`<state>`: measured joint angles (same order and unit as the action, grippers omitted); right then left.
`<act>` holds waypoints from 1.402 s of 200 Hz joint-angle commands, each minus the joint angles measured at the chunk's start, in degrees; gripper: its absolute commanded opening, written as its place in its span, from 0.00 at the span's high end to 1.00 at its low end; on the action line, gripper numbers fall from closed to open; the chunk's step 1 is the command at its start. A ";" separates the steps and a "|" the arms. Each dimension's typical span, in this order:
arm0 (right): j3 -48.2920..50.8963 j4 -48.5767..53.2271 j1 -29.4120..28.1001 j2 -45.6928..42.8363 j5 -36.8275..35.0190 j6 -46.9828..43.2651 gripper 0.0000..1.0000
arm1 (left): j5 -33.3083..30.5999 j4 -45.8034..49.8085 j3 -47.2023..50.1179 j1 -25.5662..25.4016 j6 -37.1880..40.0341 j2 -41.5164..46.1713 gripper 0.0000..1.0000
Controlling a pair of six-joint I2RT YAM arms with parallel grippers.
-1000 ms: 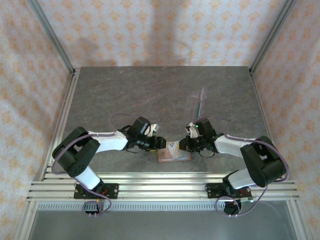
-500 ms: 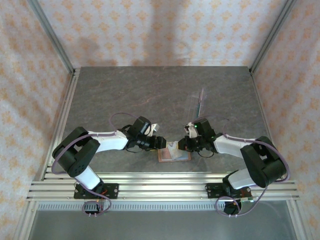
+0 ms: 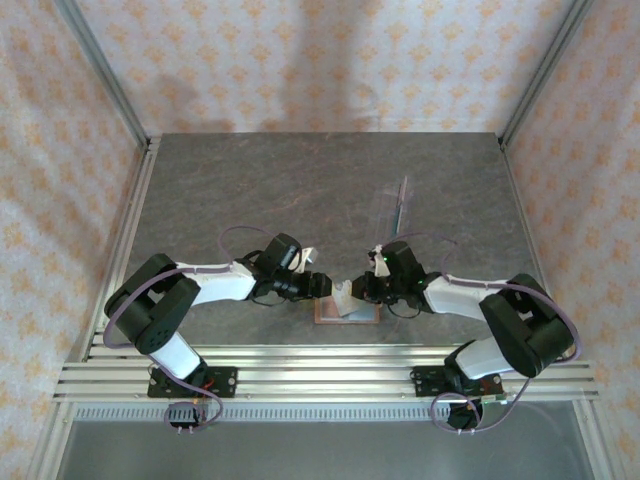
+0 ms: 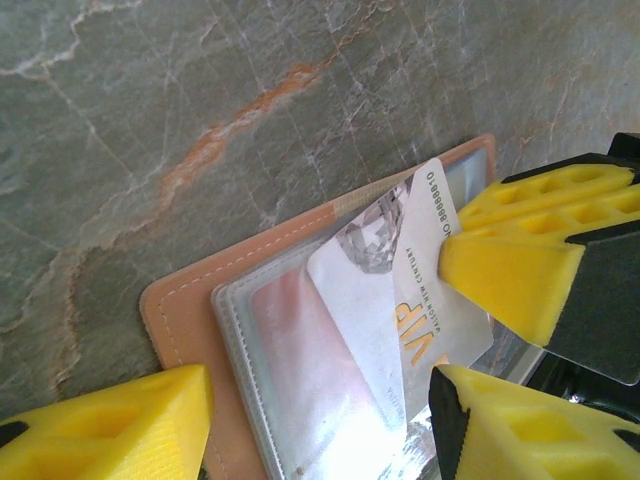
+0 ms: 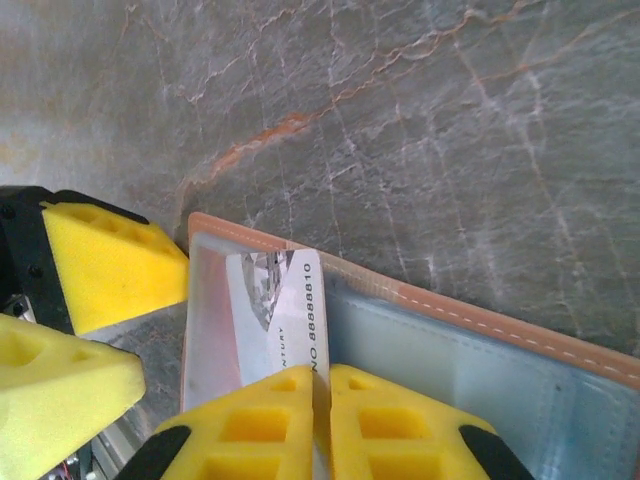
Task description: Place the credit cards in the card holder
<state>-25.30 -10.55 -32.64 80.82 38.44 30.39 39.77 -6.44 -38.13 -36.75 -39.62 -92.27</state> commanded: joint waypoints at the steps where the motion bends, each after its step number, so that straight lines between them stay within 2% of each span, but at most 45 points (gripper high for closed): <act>1: 2.24 -4.17 -0.86 -0.69 -4.35 4.29 0.90 | -1.65 0.12 0.88 -0.51 -0.20 0.00 0.40; 38: 2.60 -5.55 -4.53 -0.97 -6.22 7.48 0.84 | -1.96 -1.81 1.92 -0.46 -1.52 -0.43 0.40; 102: 2.05 3.12 -5.76 -6.37 -8.69 6.25 0.72 | -2.15 -0.71 0.71 -0.47 -1.86 -1.68 0.44; 126: 1.65 5.86 -5.76 -7.34 -7.76 5.65 0.72 | -2.67 -1.55 1.48 -0.43 -2.48 -0.69 0.44; 155: 1.61 5.50 -5.85 -6.23 -6.43 6.27 0.84 | -2.59 -0.41 1.12 -0.50 -2.07 -1.01 0.45; 177: 1.35 4.70 -6.45 -4.92 -5.61 6.79 0.85 | -2.42 -2.39 1.97 -0.49 -2.93 -1.16 0.46; 184: 1.24 4.70 -6.79 -4.72 -5.82 6.83 0.83 | -2.21 -2.08 1.77 -0.47 -2.75 -1.43 0.46; 196: 1.04 5.37 -7.08 -4.91 -6.30 7.04 0.67 | -2.15 -1.65 1.78 -0.51 -2.62 -1.41 0.46; 201: 0.98 5.84 -7.07 -5.32 -6.57 7.09 0.65 | -2.28 -1.80 1.97 -0.51 -2.74 -1.17 0.46; 248: -2.18 17.39 -7.08 -11.61 -11.65 3.28 0.65 | -2.47 -0.74 1.89 -0.45 -1.96 -0.75 0.46; 280: -2.23 17.09 -7.08 -10.10 -11.69 3.45 0.65 | -2.08 -0.93 1.41 -0.43 -1.65 -1.52 0.46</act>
<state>-26.46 3.46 -39.51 69.78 29.23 34.96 38.52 -8.62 -36.95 -36.75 -42.11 -92.31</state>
